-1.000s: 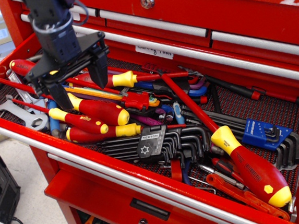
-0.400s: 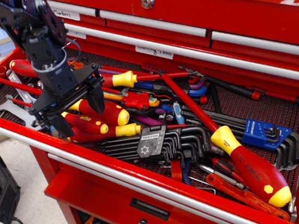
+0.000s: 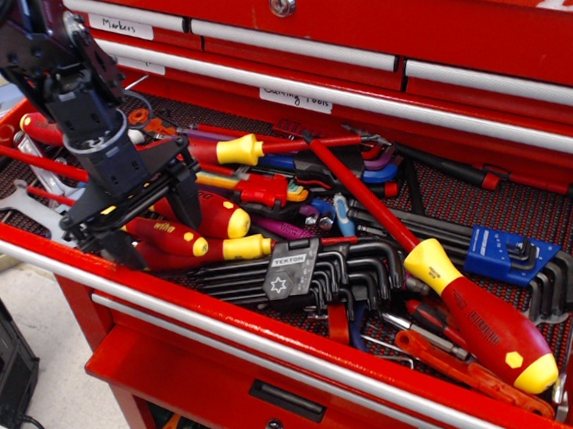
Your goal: Pick up red srewdriver
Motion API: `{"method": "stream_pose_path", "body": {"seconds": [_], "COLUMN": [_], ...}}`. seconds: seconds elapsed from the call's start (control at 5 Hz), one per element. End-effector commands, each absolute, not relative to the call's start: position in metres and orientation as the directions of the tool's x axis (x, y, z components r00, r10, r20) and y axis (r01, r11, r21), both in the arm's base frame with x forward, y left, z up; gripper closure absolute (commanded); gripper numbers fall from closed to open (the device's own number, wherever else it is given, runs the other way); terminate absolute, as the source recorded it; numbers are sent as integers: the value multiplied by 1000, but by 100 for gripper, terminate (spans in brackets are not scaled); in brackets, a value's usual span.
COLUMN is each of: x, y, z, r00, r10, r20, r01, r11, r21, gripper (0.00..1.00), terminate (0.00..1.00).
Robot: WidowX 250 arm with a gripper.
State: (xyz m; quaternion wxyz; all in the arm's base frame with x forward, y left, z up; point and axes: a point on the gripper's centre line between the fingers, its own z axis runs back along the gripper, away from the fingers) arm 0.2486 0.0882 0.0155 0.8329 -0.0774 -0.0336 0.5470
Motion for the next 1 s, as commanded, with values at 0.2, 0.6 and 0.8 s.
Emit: {"method": "stream_pose_path", "body": {"seconds": [0.2,0.6,0.8], "x": [251,240,242], "y": [85,76,80], "z": [10,58,83], "r00": [379,360,372], "r10": [925,929,916], "r20": [-21,85,146], "r01": [-919,-930,-925], "r11": [374,365,380], "r21": [-122,-51,-27], "gripper": [100,100,100], "terminate": [0,0,0]}}
